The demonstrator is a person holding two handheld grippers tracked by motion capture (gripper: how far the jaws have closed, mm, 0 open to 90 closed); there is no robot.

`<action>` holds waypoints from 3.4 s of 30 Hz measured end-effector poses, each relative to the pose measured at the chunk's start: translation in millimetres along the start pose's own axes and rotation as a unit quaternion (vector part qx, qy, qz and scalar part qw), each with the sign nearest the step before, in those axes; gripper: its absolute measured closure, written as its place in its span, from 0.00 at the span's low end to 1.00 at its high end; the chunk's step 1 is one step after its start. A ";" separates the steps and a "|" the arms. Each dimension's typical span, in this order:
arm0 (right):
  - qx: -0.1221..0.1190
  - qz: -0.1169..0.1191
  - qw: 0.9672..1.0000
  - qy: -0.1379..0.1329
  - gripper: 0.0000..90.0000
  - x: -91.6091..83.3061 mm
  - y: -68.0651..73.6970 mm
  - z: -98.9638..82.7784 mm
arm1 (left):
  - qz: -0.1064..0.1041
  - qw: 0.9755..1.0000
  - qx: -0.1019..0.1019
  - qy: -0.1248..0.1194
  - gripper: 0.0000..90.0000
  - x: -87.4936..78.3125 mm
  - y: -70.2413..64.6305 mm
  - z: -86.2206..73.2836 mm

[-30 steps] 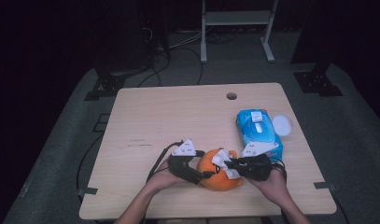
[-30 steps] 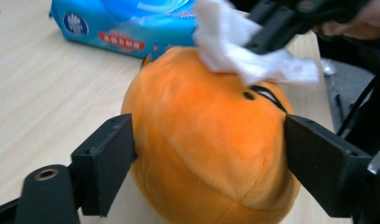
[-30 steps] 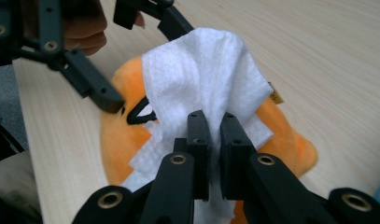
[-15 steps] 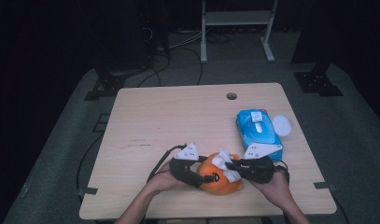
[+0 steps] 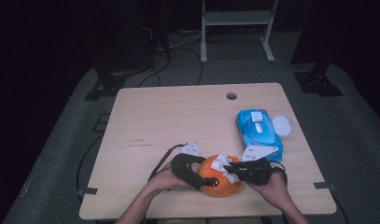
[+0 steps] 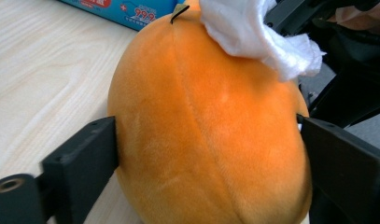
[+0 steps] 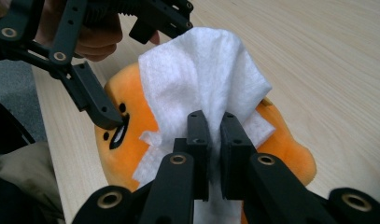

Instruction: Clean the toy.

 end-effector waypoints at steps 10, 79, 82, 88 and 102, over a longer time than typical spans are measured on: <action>-0.018 -0.017 0.999 -0.048 0.93 -17.7 3.0 20.7 | 0.068 0.981 0.170 -0.070 0.41 -22.0 -11.2 27.7; -0.022 -0.041 0.998 -0.030 0.93 -5.3 -15.6 -1.3 | 0.067 0.986 0.151 -0.034 0.35 -16.7 3.5 4.0; -0.011 -0.049 0.998 -0.025 0.93 -8.5 -24.1 -7.7 | 0.063 0.986 0.147 -0.035 0.35 -18.2 5.4 3.0; -0.012 -0.052 0.999 -0.012 0.93 -8.0 -24.4 -11.7 | 0.066 0.987 0.143 -0.033 0.35 -20.0 8.2 -0.8; -0.015 -0.040 0.998 -0.042 0.93 -4.5 -15.0 7.1 | 0.063 0.984 0.166 -0.030 0.36 -16.3 0.4 0.4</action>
Point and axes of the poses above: each handheld gripper's, and its own axes: x roughly forward along the jaws, z roughly out of its top, y roughly to its left, the point moved 7 cm from there along x, roughly forward along the jaws, and after that the axes turned 4 degrees about -y, right-handed, at the moved point
